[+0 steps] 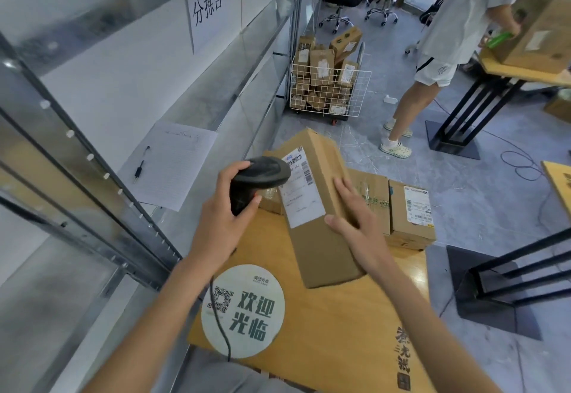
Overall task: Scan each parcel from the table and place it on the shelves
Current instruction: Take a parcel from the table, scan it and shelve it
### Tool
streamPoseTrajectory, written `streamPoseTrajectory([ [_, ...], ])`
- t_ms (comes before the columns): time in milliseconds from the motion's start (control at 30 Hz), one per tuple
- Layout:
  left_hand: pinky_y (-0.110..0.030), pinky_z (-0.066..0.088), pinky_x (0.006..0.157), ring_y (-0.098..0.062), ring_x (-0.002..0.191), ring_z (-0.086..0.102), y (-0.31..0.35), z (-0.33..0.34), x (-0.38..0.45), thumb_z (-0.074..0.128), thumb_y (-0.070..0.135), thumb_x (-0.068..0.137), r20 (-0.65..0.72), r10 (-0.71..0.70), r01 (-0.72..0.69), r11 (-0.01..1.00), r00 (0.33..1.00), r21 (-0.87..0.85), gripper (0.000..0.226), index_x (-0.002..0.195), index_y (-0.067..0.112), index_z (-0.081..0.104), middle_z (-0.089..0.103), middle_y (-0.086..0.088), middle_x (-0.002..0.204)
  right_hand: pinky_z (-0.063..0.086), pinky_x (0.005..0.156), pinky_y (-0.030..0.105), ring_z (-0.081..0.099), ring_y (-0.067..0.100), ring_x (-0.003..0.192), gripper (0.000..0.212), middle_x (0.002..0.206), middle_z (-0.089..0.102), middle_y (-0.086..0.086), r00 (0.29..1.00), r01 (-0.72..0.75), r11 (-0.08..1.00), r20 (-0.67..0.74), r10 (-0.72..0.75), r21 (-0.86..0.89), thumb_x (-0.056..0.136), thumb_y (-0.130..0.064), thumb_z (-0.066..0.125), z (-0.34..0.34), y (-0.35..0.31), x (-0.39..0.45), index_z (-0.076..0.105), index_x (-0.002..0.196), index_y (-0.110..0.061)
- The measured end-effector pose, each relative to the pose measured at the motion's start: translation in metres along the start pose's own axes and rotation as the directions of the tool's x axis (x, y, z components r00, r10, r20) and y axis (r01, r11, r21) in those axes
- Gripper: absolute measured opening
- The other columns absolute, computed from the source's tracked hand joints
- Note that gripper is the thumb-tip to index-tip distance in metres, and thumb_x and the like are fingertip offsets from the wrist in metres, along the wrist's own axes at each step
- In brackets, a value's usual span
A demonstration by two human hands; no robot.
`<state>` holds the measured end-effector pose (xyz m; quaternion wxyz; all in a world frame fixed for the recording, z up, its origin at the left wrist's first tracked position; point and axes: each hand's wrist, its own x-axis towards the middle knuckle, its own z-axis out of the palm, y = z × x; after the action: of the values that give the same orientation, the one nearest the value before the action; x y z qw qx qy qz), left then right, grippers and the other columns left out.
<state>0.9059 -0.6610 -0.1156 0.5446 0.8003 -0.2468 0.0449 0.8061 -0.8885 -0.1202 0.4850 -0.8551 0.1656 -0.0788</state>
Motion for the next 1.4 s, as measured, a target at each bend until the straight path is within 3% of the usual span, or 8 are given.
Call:
streamPoseTrajectory([
  [100,-0.007,0.047,0.087,0.018,0.107,0.052,-0.003,-0.018,0.025,0.069,0.017,0.095,0.056,0.109,-0.114,0.987,0.992,0.109,0.065,0.135,0.054,0.033,0.046,0.035,0.129,0.029,0.118,0.051,0.031,0.012,0.146,0.076,0.163,0.019,-0.027,0.998,0.025,0.996,0.067,-0.020,-0.082,0.079,-0.053,0.057,-0.032,-0.017,0.028,0.031,0.150,-0.056],
  [233,-0.032,0.053,0.093,-0.001,0.114,0.052,-0.004,-0.026,0.045,0.071,0.017,0.094,0.095,0.172,-0.187,0.963,0.981,0.192,0.061,0.138,0.042,0.036,0.049,0.014,0.132,0.034,0.100,0.026,0.035,0.013,0.141,0.068,0.163,0.023,-0.022,0.990,0.020,0.997,0.142,-0.009,-0.077,0.090,-0.041,0.066,-0.056,-0.032,0.056,0.036,0.151,-0.050],
  [433,-0.023,0.051,0.089,-0.011,0.117,0.056,-0.004,-0.025,0.055,0.073,0.012,0.091,0.131,0.346,-0.369,0.895,0.929,0.251,0.063,0.139,0.032,0.038,0.049,0.010,0.133,0.024,0.120,0.049,0.032,0.016,0.144,0.063,0.162,0.026,-0.018,0.969,-0.028,0.985,0.236,0.068,-0.168,0.094,-0.035,0.064,-0.064,-0.043,0.073,0.038,0.150,-0.049],
  [667,0.002,0.039,0.092,-0.014,0.116,0.055,-0.006,-0.019,0.055,0.070,0.018,0.090,0.117,0.379,-0.396,0.889,0.918,0.228,0.059,0.139,0.026,0.039,0.055,-0.004,0.135,0.028,0.119,0.046,0.035,0.017,0.141,0.062,0.161,0.031,-0.013,0.972,-0.068,0.992,0.219,0.091,-0.109,0.093,-0.035,0.064,-0.062,-0.049,0.070,0.041,0.149,-0.047],
  [767,0.003,0.039,0.093,-0.002,0.117,0.051,-0.005,-0.017,0.055,0.064,0.028,0.091,0.126,0.380,-0.399,0.894,0.916,0.204,0.056,0.141,0.026,0.039,0.054,-0.005,0.137,0.028,0.116,0.039,0.033,0.015,0.143,0.063,0.162,0.030,-0.013,0.974,-0.073,0.994,0.207,0.088,-0.079,0.092,-0.034,0.065,-0.061,-0.051,0.070,0.042,0.149,-0.047],
  [867,0.004,0.038,0.093,-0.009,0.117,0.053,-0.005,-0.015,0.056,0.064,0.026,0.091,0.138,0.389,-0.410,0.889,0.911,0.202,0.056,0.141,0.025,0.038,0.050,0.000,0.137,0.027,0.110,0.034,0.032,0.014,0.143,0.063,0.162,0.028,-0.014,0.976,-0.061,0.996,0.205,0.074,-0.068,0.093,-0.033,0.064,-0.061,-0.052,0.069,0.041,0.150,-0.046],
  [1033,0.004,0.037,0.092,-0.013,0.117,0.054,-0.005,-0.014,0.055,0.074,0.012,0.090,0.141,0.380,-0.403,0.890,0.914,0.214,0.064,0.140,0.028,0.038,0.046,0.009,0.138,0.027,0.118,0.043,0.033,0.016,0.143,0.063,0.162,0.029,-0.013,0.973,-0.064,0.994,0.214,0.081,-0.083,0.093,-0.034,0.064,-0.063,-0.052,0.067,0.040,0.150,-0.047],
  [1400,0.005,0.037,0.088,-0.014,0.113,0.055,-0.002,-0.016,0.050,0.076,0.008,0.088,0.138,0.389,-0.411,0.880,0.911,0.237,0.065,0.138,0.027,0.040,0.059,-0.010,0.133,0.027,0.119,0.044,0.033,0.015,0.144,0.064,0.162,0.028,-0.014,0.975,-0.051,0.994,0.212,0.069,-0.092,0.093,-0.034,0.064,-0.061,-0.052,0.062,0.039,0.150,-0.048],
])
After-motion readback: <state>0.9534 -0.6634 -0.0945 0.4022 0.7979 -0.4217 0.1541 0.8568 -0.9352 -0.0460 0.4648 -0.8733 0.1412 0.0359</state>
